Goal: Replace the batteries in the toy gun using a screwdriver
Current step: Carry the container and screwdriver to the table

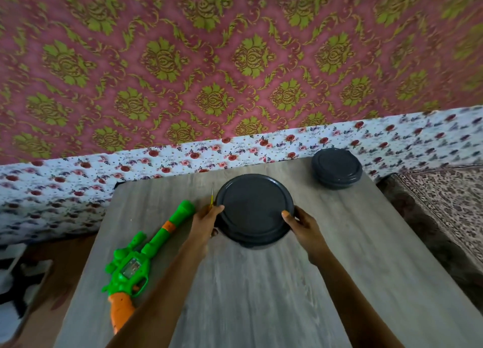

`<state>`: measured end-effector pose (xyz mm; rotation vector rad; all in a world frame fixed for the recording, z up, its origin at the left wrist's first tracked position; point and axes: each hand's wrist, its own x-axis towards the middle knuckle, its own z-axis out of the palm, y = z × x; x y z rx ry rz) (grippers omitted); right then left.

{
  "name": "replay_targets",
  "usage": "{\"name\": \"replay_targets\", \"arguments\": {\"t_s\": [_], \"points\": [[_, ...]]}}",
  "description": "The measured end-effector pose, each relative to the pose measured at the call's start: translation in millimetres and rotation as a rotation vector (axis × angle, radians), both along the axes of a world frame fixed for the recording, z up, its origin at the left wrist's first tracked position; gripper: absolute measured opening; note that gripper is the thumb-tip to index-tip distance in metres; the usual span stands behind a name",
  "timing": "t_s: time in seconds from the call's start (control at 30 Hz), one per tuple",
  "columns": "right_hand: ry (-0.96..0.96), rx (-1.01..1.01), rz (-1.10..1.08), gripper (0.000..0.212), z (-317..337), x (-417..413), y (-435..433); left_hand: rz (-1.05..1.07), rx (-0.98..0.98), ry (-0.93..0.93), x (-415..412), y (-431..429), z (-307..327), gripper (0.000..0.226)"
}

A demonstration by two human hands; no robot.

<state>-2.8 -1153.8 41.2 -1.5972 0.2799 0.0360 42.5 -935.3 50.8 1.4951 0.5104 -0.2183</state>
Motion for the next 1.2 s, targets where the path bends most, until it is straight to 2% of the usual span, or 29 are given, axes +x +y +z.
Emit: {"name": "replay_targets", "arguments": {"t_s": [0.23, 0.63, 0.87, 0.93, 1.0, 1.1, 1.2], "points": [[0.034, 0.053, -0.116, 0.042, -28.6, 66.1, -34.7, -0.069, 0.065, -0.030, 71.0, -41.1, -26.7, 0.010], [0.013, 0.106, -0.173, 0.037, -84.9, 162.2, -66.4, -0.046, 0.097, -0.049, 166.8, -82.1, -86.8, 0.015], [0.014, 0.088, -0.173, 0.041, -96.0, 176.4, -69.4, -0.003, 0.094, -0.088, 169.2, -89.1, -95.9, 0.013], [0.033, 0.081, -0.243, 0.050, -95.3, 174.6, -66.1, 0.033, 0.088, -0.104, 163.8, -88.6, -95.3, 0.012], [0.047, 0.110, -0.404, 0.057, -90.9, 163.6, -59.0, 0.074, 0.087, -0.122, 151.5, -83.3, -95.1, 0.017], [-0.045, 0.100, -0.442, 0.041, -84.8, 122.9, -32.6, 0.130, 0.111, -0.147, 115.8, -65.1, -96.7, 0.016], [-0.096, 0.112, -0.368, 0.040, -88.8, 82.8, 2.9, 0.176, 0.065, -0.163, 74.8, -45.0, -94.8, 0.015]]}}
